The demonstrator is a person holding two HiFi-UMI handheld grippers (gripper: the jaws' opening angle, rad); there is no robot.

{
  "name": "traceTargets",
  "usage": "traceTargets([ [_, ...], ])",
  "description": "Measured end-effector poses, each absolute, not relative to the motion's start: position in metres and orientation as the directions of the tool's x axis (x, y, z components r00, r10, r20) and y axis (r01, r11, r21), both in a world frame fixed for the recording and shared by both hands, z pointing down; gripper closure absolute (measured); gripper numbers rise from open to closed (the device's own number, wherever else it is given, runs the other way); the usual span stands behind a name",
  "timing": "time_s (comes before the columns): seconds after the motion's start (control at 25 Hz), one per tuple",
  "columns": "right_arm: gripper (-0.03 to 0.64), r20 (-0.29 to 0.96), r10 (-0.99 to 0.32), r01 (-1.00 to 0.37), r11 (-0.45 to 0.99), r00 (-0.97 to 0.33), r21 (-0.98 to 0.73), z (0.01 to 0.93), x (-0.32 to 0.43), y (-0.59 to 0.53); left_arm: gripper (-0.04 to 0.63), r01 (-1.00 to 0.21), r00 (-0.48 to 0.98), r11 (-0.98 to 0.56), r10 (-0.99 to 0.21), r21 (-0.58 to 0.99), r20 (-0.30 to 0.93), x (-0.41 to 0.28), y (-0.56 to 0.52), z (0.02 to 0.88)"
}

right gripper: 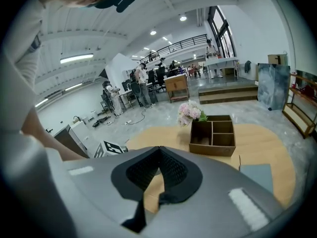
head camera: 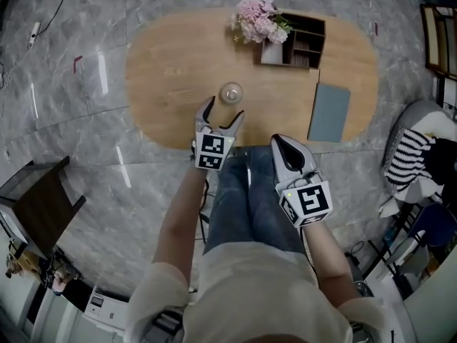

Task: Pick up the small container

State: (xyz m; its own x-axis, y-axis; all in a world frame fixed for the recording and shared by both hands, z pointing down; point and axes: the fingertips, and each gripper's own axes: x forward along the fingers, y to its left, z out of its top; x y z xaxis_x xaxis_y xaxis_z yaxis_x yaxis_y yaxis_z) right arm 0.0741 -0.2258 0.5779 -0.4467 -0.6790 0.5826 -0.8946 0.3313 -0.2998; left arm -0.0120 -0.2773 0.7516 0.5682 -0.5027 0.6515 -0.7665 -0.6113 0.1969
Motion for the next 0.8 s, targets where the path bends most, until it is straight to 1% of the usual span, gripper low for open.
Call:
traceTargets([
  [0.2, 0.618, 0.606, -0.641, -0.883, 0.333, -0.470, -0.332, 0.608, 0.073, -0.225, 0.196, -0.764, 0.560, -0.623, -0.511, 0.167, 0.652, -0.002, -0.293, 0.778],
  [0.48, 0.618, 0.631, -0.611, -0.878, 0.314, -0.477, -0.360, 0.644, 0.080, -0.227, 0.196, -0.777, 0.534, -0.614, -0.524, 0.141, 0.663, 0.009, -0.309, 0.816],
  [0.8, 0.618, 0.653, -0.590, -0.879, 0.287, -0.475, -0.381, 0.662, 0.089, -0.216, 0.196, -0.733, 0.538, -0.675, -0.497, 0.087, 0.681, 0.026, -0.317, 0.836],
])
